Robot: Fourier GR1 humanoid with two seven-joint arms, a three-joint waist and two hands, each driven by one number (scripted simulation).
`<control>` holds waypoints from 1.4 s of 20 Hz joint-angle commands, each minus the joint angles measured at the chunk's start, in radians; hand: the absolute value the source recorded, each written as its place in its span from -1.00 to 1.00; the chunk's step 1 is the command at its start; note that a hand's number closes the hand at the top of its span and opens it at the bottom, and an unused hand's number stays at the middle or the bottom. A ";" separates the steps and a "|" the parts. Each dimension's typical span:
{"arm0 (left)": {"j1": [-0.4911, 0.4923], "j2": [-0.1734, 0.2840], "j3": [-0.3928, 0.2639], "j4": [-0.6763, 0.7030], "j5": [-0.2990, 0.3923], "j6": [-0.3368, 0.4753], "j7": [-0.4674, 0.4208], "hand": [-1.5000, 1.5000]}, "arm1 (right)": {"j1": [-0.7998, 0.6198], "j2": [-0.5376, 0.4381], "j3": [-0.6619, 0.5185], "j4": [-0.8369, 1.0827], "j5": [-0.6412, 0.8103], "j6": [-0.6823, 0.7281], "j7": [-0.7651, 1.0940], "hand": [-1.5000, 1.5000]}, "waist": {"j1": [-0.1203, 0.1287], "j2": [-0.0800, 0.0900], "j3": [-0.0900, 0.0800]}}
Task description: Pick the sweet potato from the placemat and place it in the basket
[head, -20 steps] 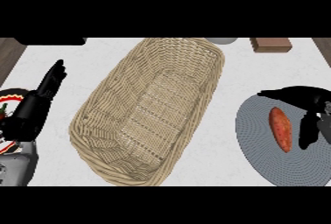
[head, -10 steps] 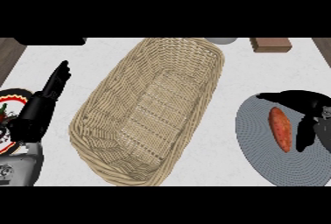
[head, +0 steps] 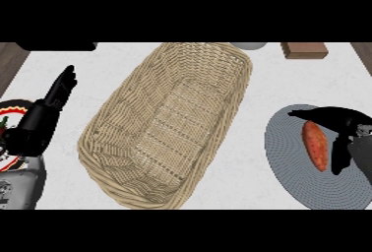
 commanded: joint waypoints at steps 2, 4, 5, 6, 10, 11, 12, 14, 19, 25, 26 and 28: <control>0.027 -0.032 0.001 0.019 -0.032 0.018 -0.041 0.00 | 0.007 0.031 -0.013 0.101 0.070 -0.093 -0.068 -1.00 | 0.002 0.001 0.000; 0.047 -0.033 0.002 -0.051 -0.024 0.007 0.010 0.00 | 0.084 -0.004 -0.039 -0.082 0.044 0.036 -0.001 -1.00 | -0.004 -0.002 0.000; -0.018 0.030 0.058 -0.043 0.032 -0.053 0.052 0.00 | 0.032 0.036 -0.006 0.029 0.083 -0.026 -0.031 -1.00 | 0.002 0.000 0.000; 0.035 -0.034 -0.013 -0.048 -0.042 -0.001 0.007 0.00 | -0.045 0.020 -0.032 0.129 0.090 -0.009 -0.078 -1.00 | 0.005 0.001 0.000; 0.016 -0.020 0.025 -0.022 -0.027 -0.013 0.014 0.00 | 0.024 0.042 -0.082 0.115 0.069 -0.052 -0.082 1.00 | 0.001 0.001 0.000; -0.030 0.001 0.060 0.105 -0.010 -0.034 -0.083 0.00 | 0.047 0.090 -0.061 0.097 0.082 -0.081 -0.053 1.00 | -0.003 0.002 0.000; 0.002 -0.032 0.018 -0.004 -0.032 -0.012 0.002 0.00 | 0.057 0.048 -0.042 0.099 0.110 -0.088 -0.115 1.00 | 0.000 0.000 0.000; 0.004 -0.023 0.034 0.013 -0.021 -0.028 -0.025 0.00 | 0.033 0.095 -0.037 0.137 0.139 -0.137 -0.097 1.00 | 0.002 0.001 0.000; -0.022 -0.057 -0.007 0.009 -0.066 0.004 0.021 0.00 | 0.013 0.098 -0.013 0.174 0.178 -0.204 -0.168 1.00 | 0.002 0.002 0.001; 0.017 0.007 0.077 -0.030 0.007 -0.055 0.011 0.00 | 0.096 0.148 -0.124 0.023 0.175 -0.318 0.067 1.00 | -0.022 -0.008 -0.001; 0.075 -0.049 0.023 -0.042 -0.056 0.004 -0.001 0.00 | 0.154 0.146 -0.152 0.011 0.182 -0.360 0.130 1.00 | -0.046 -0.016 -0.001; 0.077 -0.019 0.056 -0.044 -0.038 -0.010 -0.001 0.00 | 0.178 0.167 -0.217 -0.019 0.200 -0.435 0.282 1.00 | -0.075 -0.027 -0.003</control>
